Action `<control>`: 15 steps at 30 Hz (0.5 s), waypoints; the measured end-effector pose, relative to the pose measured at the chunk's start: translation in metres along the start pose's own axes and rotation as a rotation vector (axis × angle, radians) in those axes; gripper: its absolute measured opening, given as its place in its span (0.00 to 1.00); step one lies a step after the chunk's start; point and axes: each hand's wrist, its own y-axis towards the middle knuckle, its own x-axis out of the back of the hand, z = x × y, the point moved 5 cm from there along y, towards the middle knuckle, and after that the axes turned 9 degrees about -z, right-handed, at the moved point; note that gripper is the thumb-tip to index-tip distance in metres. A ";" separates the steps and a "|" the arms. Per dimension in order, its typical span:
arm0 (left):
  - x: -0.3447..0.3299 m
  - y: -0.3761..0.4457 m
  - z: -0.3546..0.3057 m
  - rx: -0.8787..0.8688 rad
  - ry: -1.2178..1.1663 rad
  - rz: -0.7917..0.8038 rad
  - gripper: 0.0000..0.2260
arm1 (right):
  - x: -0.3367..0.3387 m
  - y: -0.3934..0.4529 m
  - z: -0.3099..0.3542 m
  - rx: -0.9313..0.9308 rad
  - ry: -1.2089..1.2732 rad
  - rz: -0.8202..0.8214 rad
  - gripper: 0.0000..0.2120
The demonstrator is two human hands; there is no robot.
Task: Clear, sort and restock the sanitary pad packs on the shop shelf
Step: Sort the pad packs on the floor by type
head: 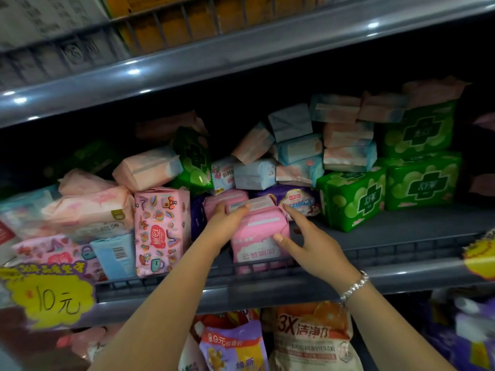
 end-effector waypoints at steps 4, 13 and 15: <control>-0.014 0.017 0.024 0.189 -0.290 0.014 0.58 | -0.004 0.009 -0.001 -0.044 0.029 0.071 0.34; -0.024 -0.001 0.016 0.292 -0.504 0.192 0.12 | -0.013 0.017 -0.006 -0.150 0.041 0.244 0.37; -0.026 -0.003 0.016 0.301 -0.543 0.203 0.11 | -0.010 0.017 -0.006 -0.167 0.104 0.242 0.42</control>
